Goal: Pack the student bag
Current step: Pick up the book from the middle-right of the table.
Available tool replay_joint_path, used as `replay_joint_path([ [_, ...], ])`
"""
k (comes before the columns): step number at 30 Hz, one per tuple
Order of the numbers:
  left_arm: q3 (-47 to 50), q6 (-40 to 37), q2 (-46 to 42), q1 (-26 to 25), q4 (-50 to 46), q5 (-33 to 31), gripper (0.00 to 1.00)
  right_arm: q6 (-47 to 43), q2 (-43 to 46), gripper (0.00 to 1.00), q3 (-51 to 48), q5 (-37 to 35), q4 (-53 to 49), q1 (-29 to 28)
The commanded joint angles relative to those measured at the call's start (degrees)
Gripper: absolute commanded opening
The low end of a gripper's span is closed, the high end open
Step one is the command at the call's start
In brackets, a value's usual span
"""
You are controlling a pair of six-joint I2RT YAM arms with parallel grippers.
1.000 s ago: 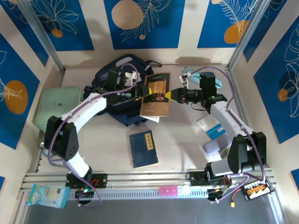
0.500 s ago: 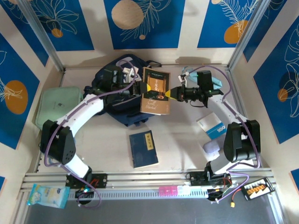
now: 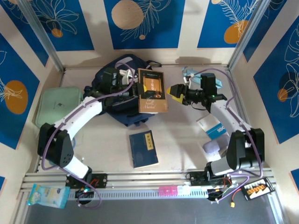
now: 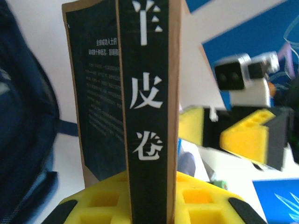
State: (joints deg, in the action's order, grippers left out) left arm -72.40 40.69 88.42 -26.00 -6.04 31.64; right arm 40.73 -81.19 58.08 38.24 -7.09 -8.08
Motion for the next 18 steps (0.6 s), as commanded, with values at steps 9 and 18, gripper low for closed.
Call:
replay_joint_path([
  [9,7.2,13.4,-10.6,0.4,19.1,-24.8,0.0,37.6,3.9,0.93,-14.0,-13.2,35.5,-10.6],
  [18,8.9,22.0,-11.3,0.3,26.6,-27.0,0.0,49.1,-3.3,0.97,-12.0,-20.7,55.4,-18.9],
])
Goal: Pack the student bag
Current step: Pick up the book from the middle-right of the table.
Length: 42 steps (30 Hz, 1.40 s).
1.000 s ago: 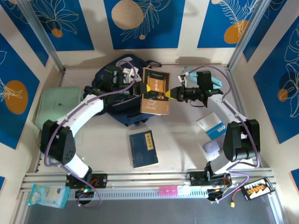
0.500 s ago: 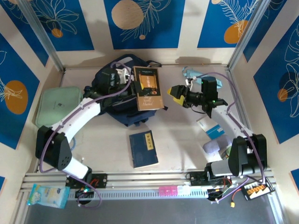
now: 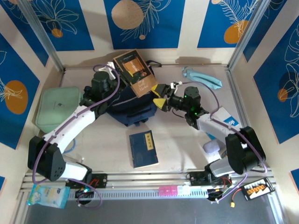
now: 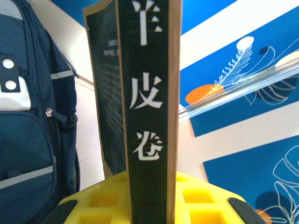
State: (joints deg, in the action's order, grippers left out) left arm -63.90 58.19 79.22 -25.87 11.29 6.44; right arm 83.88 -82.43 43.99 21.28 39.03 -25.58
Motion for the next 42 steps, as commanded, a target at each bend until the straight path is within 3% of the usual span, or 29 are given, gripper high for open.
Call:
replay_joint_path([
  [1,0.8,5.5,-2.0,0.2,10.7,-1.8,0.0,6.9,-3.1,0.97,2.8,-4.3,9.8,-2.0],
  [10,2.8,11.6,-2.8,-0.1,13.2,-4.7,0.0,14.1,-13.8,0.96,8.3,-8.3,22.4,-5.2],
  [15,3.7,12.7,-3.6,0.0,13.8,-6.2,0.0,16.3,-15.2,0.88,8.7,-12.9,22.3,-5.6],
  [21,3.7,11.9,-3.6,0.0,14.1,-5.9,0.0,16.2,-15.4,0.63,10.2,-13.3,21.4,-5.3],
  [32,5.1,10.9,-4.3,0.0,13.7,-6.9,0.0,13.0,-14.1,0.3,10.7,-14.7,18.6,-5.3],
  [35,5.9,10.3,-4.7,0.0,12.6,-6.7,0.0,10.0,-12.1,0.09,10.7,-15.5,13.7,-5.0],
  [36,6.2,9.9,-5.0,0.1,11.7,-6.8,0.03,8.8,-11.4,0.05,10.8,-15.6,11.8,-4.8],
  [42,9.6,-0.6,-7.5,0.2,4.1,-5.3,0.64,1.8,-5.6,0.0,7.9,-15.5,2.5,-2.3],
])
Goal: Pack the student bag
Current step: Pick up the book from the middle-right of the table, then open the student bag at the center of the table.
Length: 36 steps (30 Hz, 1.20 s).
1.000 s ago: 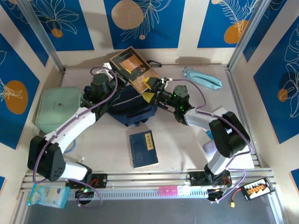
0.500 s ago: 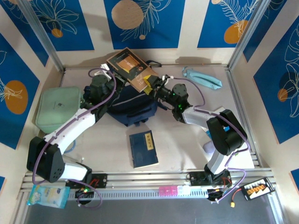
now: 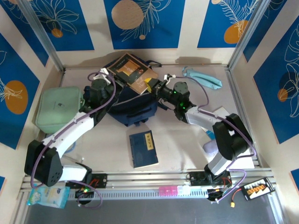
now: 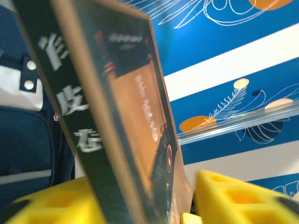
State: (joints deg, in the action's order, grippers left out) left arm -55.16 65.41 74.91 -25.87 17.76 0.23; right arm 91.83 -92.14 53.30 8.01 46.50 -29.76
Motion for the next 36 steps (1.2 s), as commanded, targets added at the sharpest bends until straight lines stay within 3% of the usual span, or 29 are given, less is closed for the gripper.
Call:
replay_joint_path([
  [1,1.4,-10.6,-3.8,0.2,-5.5,0.7,0.71,-7.5,5.6,0.0,-2.4,-2.1,-6.8,2.6],
  [3,1.7,-16.1,-5.1,0.2,-12.4,-0.7,0.86,-10.9,9.0,0.0,-4.4,-1.9,-10.7,4.3],
  [4,1.5,-19.2,-5.5,0.1,-16.5,-1.4,0.99,-12.9,11.3,0.0,-5.6,-1.9,-13.1,5.3],
  [5,0.8,-22.6,-5.6,0.2,-20.1,-2.0,1.0,-15.0,13.3,0.0,-6.4,-2.0,-15.6,6.3],
  [9,-3.3,-39.0,-3.7,-0.1,-32.0,-2.1,1.0,-25.2,22.9,0.0,-7.8,-4.0,-29.7,10.2],
  [13,-7.7,-54.7,0.6,-0.2,-36.9,5.2,1.0,-31.7,30.5,0.0,-8.4,-6.6,-39.7,13.4],
  [19,-16.6,-73.2,10.6,-0.6,-46.0,11.3,1.0,-32.8,37.2,0.0,-10.7,-7.3,-45.9,17.5],
  [22,-20.8,-81.3,16.0,-0.5,-51.4,11.2,0.99,-32.3,39.2,0.0,-11.8,-6.5,-47.0,18.6],
  [30,-36.5,-90.8,32.1,-0.5,-64.8,5.9,0.83,-31.6,41.2,0.0,-13.2,-6.4,-49.1,19.2],
  [36,-44.6,-95.3,39.5,-0.5,-72.0,5.6,0.79,-31.4,41.8,0.0,-13.2,-6.0,-50.2,19.8],
])
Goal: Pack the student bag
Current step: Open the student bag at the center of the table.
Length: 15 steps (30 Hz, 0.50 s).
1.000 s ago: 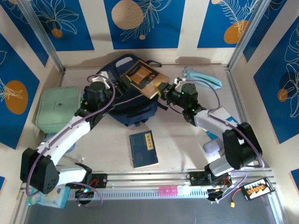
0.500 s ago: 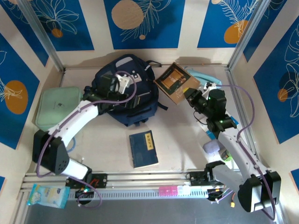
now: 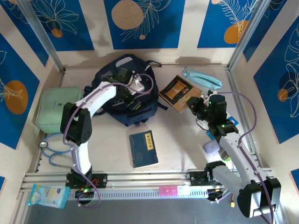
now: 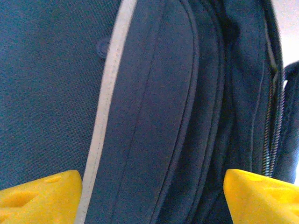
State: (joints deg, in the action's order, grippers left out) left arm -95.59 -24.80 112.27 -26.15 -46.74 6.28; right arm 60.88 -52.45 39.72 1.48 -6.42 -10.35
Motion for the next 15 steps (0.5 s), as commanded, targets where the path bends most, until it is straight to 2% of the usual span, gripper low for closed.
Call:
replay_joint_path([
  [1,-5.1,-5.7,3.2,-0.2,-8.8,-0.3,0.78,-0.5,2.2,0.0,0.4,0.6,2.7,0.5],
  [5,-7.9,-6.5,7.0,-0.5,-10.9,-3.1,0.72,0.2,2.3,0.0,0.1,0.6,2.7,0.8],
  [13,-8.8,-6.9,10.6,-1.2,-8.2,-11.4,0.71,0.9,2.2,0.0,0.0,0.7,3.0,1.0],
  [15,-9.4,-7.1,11.5,-1.2,-7.7,-13.0,0.66,1.1,2.1,0.0,0.1,0.8,2.9,1.0],
])
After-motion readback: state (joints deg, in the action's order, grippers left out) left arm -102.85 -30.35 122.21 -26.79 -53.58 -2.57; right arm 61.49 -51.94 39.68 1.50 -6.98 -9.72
